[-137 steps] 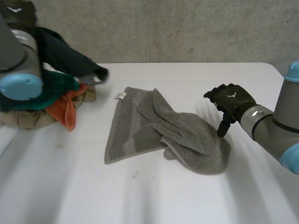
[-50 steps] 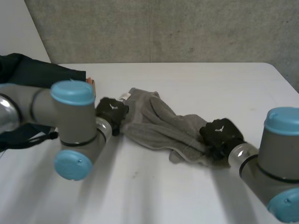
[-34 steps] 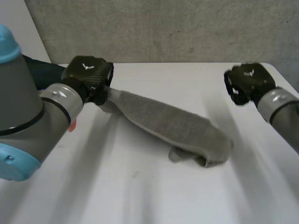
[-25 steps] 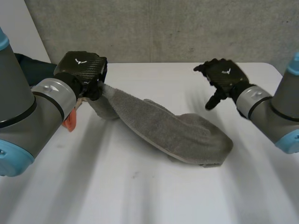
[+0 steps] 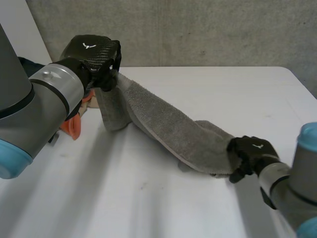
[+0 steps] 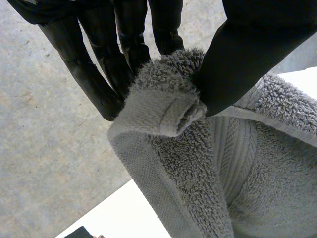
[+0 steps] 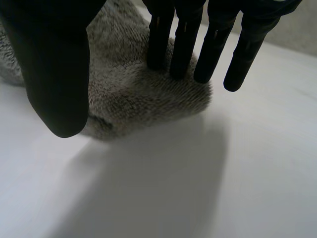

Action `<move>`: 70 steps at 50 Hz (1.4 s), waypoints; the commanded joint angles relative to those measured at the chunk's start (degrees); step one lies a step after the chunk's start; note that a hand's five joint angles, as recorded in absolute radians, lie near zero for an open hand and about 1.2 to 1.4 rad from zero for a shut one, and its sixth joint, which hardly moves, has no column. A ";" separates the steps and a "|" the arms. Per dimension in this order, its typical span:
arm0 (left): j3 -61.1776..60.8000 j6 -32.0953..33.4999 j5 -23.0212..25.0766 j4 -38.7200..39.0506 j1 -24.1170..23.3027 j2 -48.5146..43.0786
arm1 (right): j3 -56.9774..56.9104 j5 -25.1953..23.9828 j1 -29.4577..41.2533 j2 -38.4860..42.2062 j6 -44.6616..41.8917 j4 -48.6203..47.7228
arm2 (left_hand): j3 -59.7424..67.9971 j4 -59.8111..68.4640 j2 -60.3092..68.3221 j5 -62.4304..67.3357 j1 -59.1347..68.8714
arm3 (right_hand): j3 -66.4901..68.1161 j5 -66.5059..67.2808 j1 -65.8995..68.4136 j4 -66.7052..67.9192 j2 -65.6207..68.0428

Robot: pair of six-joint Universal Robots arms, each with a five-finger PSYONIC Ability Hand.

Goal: Fold the laundry.

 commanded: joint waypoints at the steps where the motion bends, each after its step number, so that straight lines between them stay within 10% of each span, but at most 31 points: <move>1: 0.00 -0.54 -0.11 -0.46 -0.40 0.05 | -3.08 3.15 4.24 5.97 -0.01 -7.45 | 12.10 11.70 11.56 13.46 14.68 | 6.70 6.41 6.94 6.73 6.80; 5: -0.53 -0.72 -0.11 -0.64 0.13 0.75 | -5.45 5.79 4.33 7.12 -0.18 -7.71 | 12.10 11.70 11.56 13.46 14.68 | 49.10 48.80 49.33 49.12 49.20; 11: -2.19 -0.98 -0.11 -1.34 1.36 3.03 | -6.42 5.89 0.74 0.63 -1.93 -5.69 | 12.10 11.70 11.56 13.46 14.68 | 49.29 49.00 49.53 49.32 49.39; 15: -4.13 -0.89 -0.02 -1.61 3.38 4.62 | -14.14 -3.05 -7.34 -7.03 -11.85 -0.96 | 12.10 11.70 11.56 13.46 14.68 | 49.29 49.00 49.53 49.32 49.39; 22: -9.05 1.30 1.12 -1.25 7.06 3.66 | -38.80 -24.50 -8.24 5.49 -22.31 20.62 | 12.10 11.70 11.56 13.46 14.68 | 49.29 49.00 49.53 49.32 49.39; 29: -10.82 2.71 3.32 -0.73 9.62 -1.71 | -50.37 -27.34 -2.88 19.68 -35.41 36.59 | 12.10 11.70 11.56 13.46 14.68 | 49.29 49.00 49.53 49.32 49.39; 33: -10.99 2.71 3.49 -0.73 10.15 -2.76 | -47.48 -24.45 -2.70 20.40 -32.29 32.57 | 12.10 11.70 11.56 13.46 14.68 | -20.71 -21.00 -20.47 -20.68 -20.61; 39: -11.08 2.62 3.84 -0.55 10.76 -2.33 | -39.75 -16.99 -7.95 10.23 -14.20 21.32 | 12.10 11.70 11.56 13.46 14.68 | -20.71 -21.00 -20.47 -20.68 -20.61; 47: -12.05 2.62 4.37 -0.03 10.24 -0.66 | -26.74 -11.96 -12.98 3.79 -17.13 28.76 | 12.10 11.70 11.56 13.46 14.68 | -8.43 -8.73 -8.20 -8.41 -8.33; 70: -11.96 2.89 4.20 1.65 9.89 -2.41 | 4.65 -19.78 -13.16 4.48 -29.53 -11.66 | 12.10 11.70 11.56 13.46 14.68 | 3.51 3.22 3.74 3.53 3.61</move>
